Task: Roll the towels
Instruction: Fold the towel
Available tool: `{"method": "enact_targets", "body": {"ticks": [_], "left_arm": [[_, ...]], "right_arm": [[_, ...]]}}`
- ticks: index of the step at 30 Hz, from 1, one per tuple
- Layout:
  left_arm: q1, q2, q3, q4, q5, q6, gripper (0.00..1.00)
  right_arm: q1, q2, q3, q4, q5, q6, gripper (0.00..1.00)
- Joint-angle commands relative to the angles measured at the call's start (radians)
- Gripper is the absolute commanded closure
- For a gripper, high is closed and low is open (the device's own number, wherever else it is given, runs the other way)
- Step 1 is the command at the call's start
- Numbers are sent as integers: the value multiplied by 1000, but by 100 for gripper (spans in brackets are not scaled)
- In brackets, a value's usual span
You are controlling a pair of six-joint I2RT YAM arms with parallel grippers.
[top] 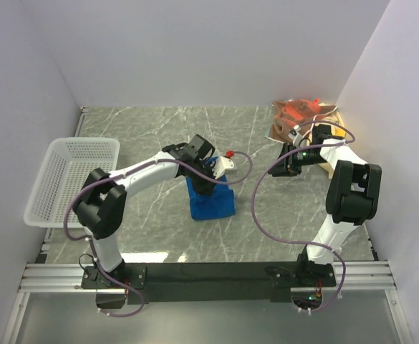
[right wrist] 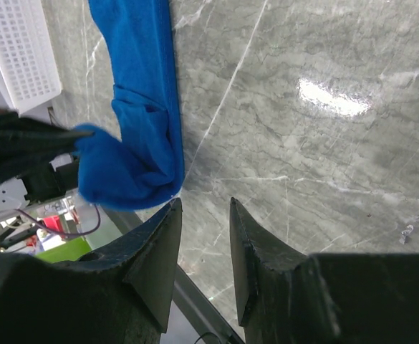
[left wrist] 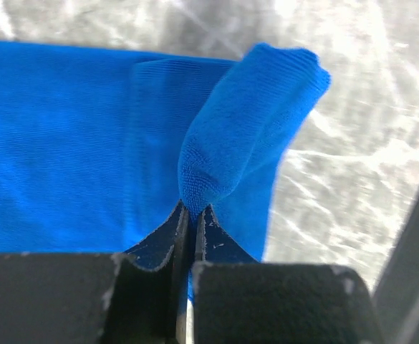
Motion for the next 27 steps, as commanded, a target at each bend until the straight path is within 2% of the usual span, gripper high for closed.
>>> {"method": "enact_targets", "body": {"ticks": [1, 4, 7, 8, 10, 13, 14, 19, 20, 24, 27], "left_arm": [[27, 50, 59, 14, 15, 49, 94], [46, 90, 60, 49, -3, 55, 91], [58, 112, 51, 77, -29, 52, 79], [61, 118, 46, 97, -38, 47, 72], [78, 119, 49, 108, -49, 27, 65], [110, 84, 83, 102, -51, 4, 47], [116, 48, 105, 93, -48, 1, 39], [165, -143, 85, 141, -34, -69, 18], [178, -228, 41, 166, -32, -92, 1], [221, -426, -81, 304, -100, -253, 1], [234, -531, -139, 312, -132, -321, 1]], "right_arm": [[13, -2, 23, 0, -20, -14, 60], [22, -5, 14, 6, -22, -16, 60], [31, -6, 3, 14, -17, -16, 60], [36, -6, -3, 17, -16, -16, 59], [42, -17, -8, 22, -7, -21, 58], [50, -51, -15, 25, -5, -40, 53], [53, -63, -18, 28, -7, -42, 53], [96, -161, -3, 59, 3, -50, 53], [137, -181, 3, 65, 16, -48, 53], [300, -178, 23, 91, 50, -44, 60], [419, -125, 32, 132, 59, -24, 64]]}}
